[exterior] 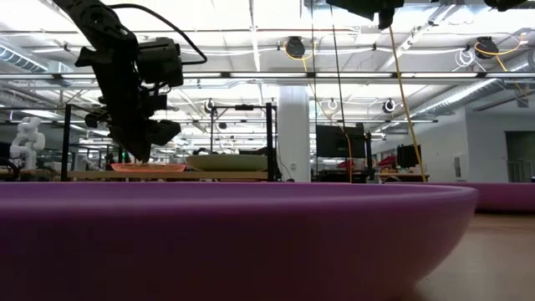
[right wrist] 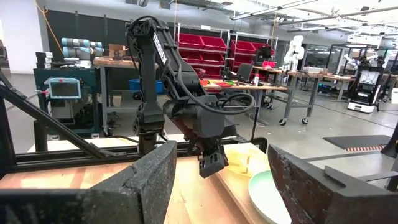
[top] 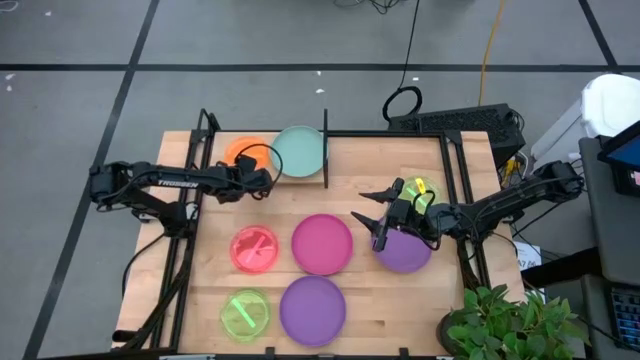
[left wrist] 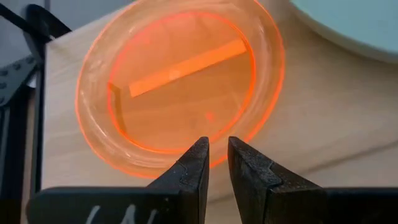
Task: Place and stack plates onto a shelf
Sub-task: Put the transparent orange plate on the shelf
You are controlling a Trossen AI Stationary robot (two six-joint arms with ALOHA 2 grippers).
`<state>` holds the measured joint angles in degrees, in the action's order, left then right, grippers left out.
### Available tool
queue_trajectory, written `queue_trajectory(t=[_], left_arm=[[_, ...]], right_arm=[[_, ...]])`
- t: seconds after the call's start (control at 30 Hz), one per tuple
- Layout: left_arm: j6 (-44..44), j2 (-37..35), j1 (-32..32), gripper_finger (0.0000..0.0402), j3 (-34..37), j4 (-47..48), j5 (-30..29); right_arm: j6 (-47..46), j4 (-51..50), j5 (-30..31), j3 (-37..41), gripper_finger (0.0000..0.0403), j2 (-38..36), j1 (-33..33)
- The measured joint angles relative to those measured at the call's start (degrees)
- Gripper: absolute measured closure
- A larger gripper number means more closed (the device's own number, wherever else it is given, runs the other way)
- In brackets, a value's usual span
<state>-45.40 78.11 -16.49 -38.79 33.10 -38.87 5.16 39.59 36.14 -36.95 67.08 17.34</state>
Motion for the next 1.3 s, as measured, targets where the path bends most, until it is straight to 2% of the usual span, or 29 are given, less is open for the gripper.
queue_trajectory(t=[0.17,0.33,1.03,1.3], left_arm=[[-0.1,-0.3,1.9,0.0335,0.0,-3.1,3.4],[3.1,-0.1,2.4,0.0335,0.0,-7.3,3.9],[8.5,0.0,-3.6,0.0335,0.0,-6.2,3.9],[9.2,-1.0,-1.9,0.0335,0.0,-6.3,4.2]], right_arm=[[0.0,0.0,0.0,0.0,0.0167,0.0,0.0],[0.0,0.0,0.0,0.0,0.0167,0.0,0.0],[-0.1,0.7,-0.2,0.0,0.0167,0.0,0.0],[0.0,0.7,-0.2,0.0,0.0167,0.0,0.0]])
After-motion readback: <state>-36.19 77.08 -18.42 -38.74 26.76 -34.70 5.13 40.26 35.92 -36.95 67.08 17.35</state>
